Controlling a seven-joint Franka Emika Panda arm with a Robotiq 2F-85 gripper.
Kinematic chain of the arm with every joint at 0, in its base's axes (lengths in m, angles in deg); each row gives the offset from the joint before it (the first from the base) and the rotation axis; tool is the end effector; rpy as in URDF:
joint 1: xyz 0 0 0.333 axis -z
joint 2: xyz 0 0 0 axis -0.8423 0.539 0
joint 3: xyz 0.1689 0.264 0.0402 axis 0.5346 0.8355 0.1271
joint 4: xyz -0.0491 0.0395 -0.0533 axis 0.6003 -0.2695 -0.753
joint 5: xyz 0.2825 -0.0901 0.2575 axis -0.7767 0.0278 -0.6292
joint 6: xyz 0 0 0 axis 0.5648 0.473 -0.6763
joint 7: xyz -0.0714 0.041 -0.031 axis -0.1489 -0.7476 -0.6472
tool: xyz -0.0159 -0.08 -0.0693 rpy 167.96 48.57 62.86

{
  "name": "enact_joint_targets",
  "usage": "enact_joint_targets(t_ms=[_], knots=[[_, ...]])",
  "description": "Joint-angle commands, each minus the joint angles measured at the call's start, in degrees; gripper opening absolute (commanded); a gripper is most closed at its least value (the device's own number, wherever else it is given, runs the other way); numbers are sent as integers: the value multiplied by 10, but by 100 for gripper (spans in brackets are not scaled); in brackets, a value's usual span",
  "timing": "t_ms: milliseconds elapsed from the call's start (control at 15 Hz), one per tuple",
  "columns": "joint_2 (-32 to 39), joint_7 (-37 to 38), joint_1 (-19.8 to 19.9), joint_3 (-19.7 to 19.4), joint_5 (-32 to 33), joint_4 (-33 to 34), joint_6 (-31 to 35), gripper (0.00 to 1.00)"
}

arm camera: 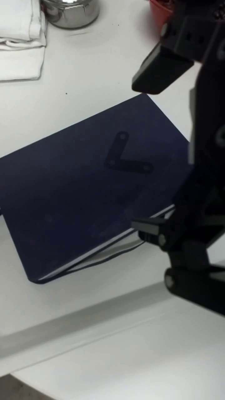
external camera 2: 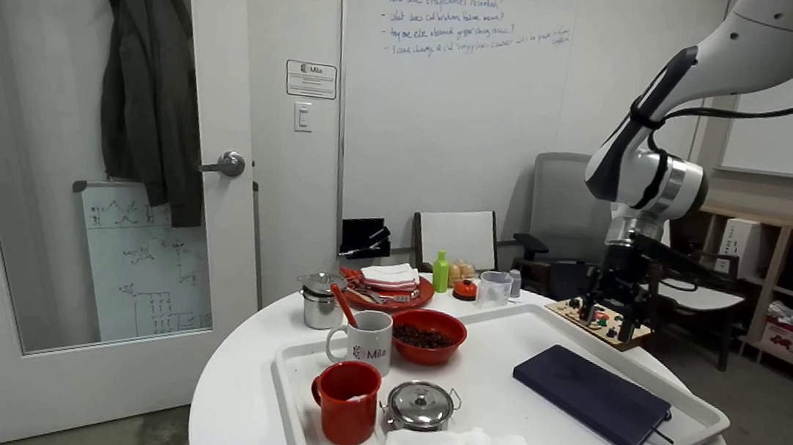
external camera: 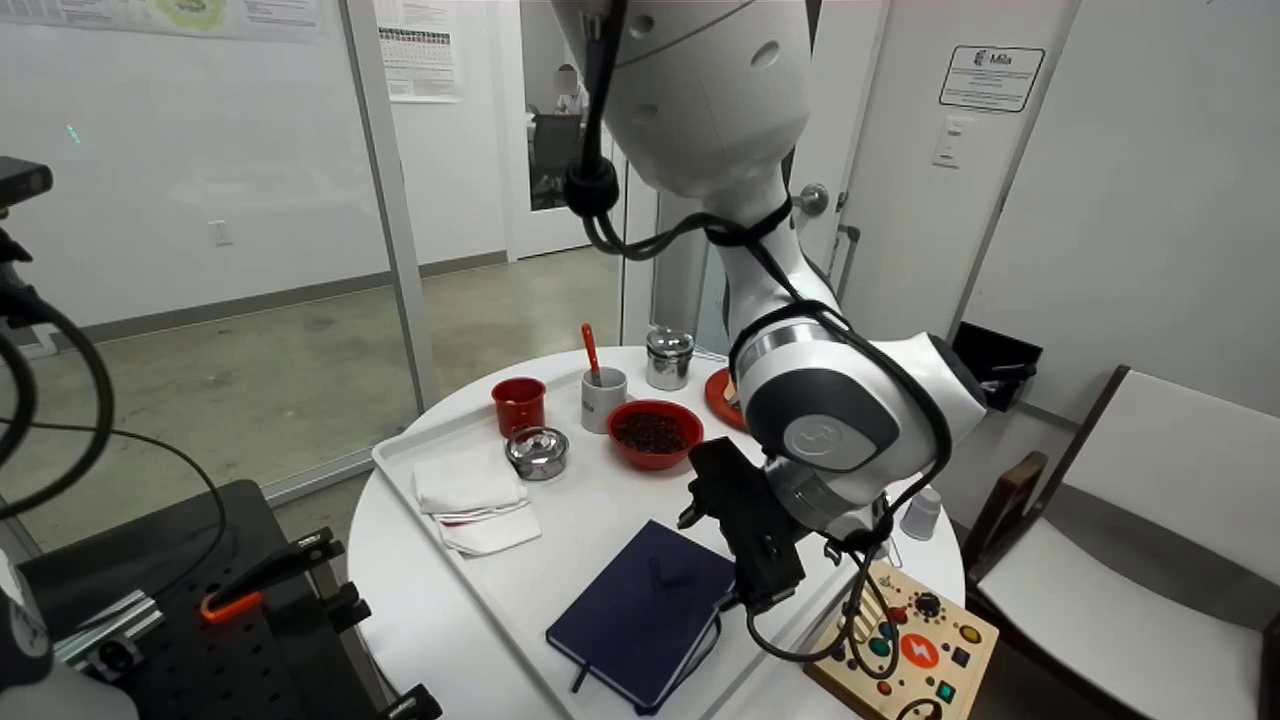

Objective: Open the notebook on the tray

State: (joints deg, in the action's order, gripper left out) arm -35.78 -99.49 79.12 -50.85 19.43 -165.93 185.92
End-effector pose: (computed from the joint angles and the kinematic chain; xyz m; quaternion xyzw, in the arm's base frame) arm 0.5411 -0.2166 0.0599 -0.9603 0.1287 0.1358 0.2067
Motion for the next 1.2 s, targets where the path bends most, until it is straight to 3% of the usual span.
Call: enact_joint_targets(t_ms=[0,1133], knots=[[45,-7,11,15,19,49,11,100],[146,10,22,33,48,179,-8,100]])
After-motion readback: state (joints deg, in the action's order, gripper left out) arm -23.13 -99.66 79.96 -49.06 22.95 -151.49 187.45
